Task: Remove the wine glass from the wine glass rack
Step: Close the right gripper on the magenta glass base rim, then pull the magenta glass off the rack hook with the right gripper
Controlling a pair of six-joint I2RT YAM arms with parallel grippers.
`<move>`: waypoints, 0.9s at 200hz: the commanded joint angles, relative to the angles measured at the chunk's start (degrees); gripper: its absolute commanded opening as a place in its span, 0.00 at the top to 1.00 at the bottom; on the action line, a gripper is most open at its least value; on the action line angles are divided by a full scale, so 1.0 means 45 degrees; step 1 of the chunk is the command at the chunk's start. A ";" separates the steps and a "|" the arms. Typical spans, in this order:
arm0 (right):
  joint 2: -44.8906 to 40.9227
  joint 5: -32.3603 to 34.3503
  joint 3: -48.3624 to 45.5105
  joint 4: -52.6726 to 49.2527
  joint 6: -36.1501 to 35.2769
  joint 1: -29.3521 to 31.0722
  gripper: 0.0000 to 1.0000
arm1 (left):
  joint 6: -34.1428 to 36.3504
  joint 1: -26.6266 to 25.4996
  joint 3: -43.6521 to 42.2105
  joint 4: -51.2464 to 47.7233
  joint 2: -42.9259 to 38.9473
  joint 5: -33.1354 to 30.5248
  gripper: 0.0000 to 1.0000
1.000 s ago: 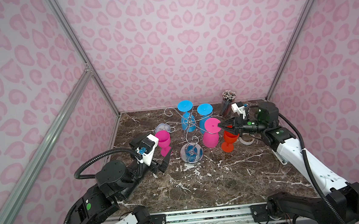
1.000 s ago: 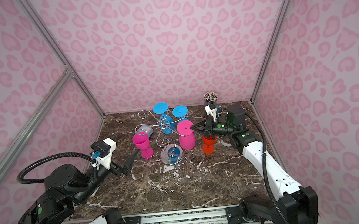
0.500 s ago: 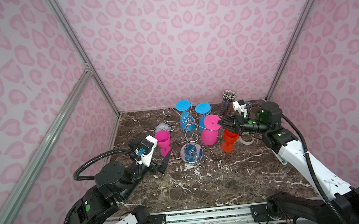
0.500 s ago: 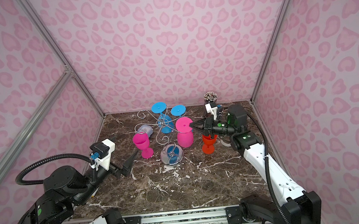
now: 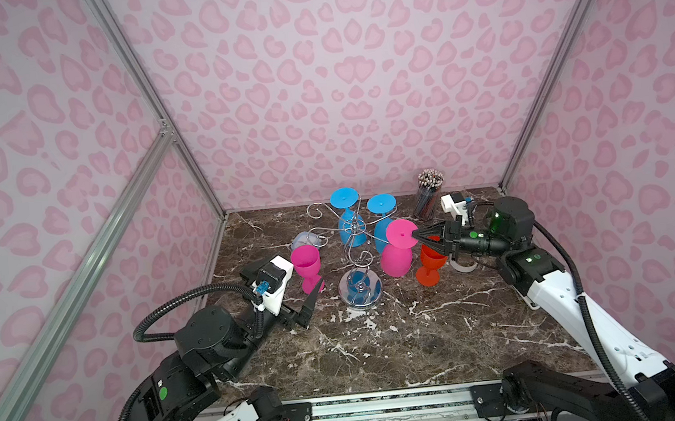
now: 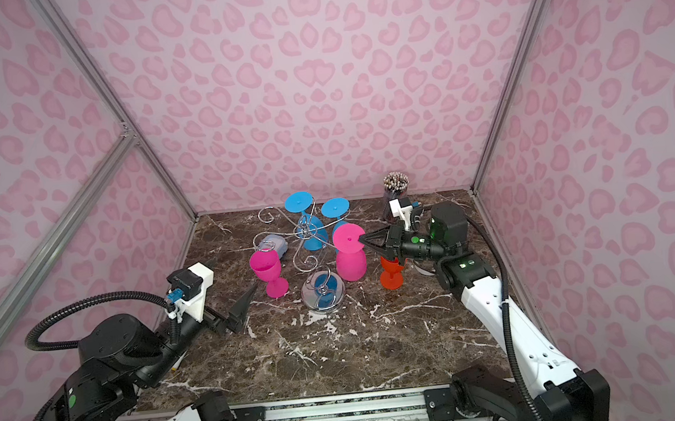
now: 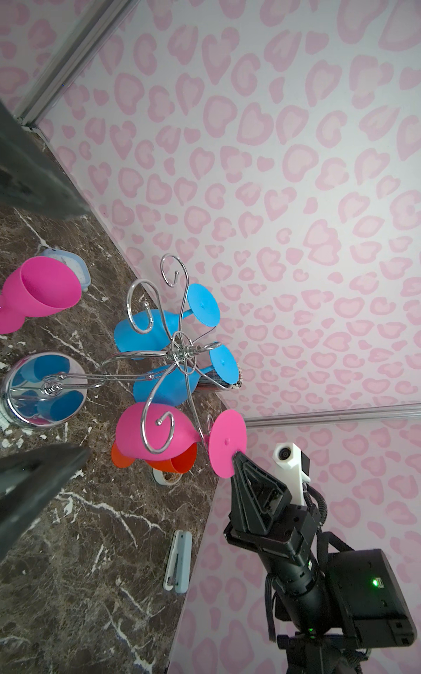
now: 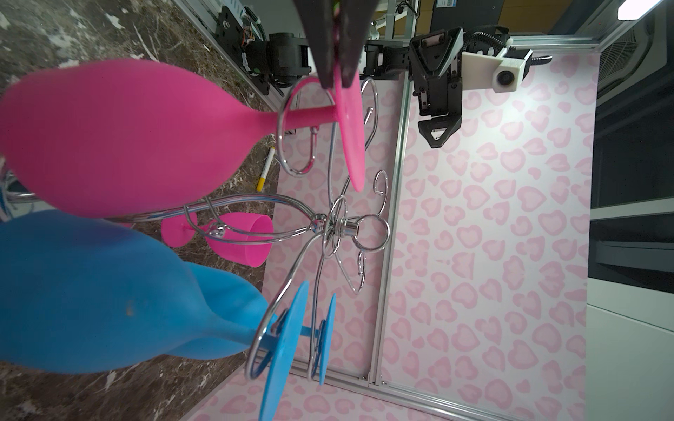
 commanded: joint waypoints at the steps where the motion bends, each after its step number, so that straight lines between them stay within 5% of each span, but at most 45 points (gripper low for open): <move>1: -0.0073 0.0173 0.0015 0.0406 0.0128 0.0198 1.00 | -0.0080 0.0008 -0.0030 0.0170 -0.0011 -0.0046 0.03; 180: 0.1335 0.1462 0.1283 0.1884 0.1327 0.1077 1.00 | -0.0075 0.0008 -0.0087 0.0042 -0.0284 -0.0181 0.03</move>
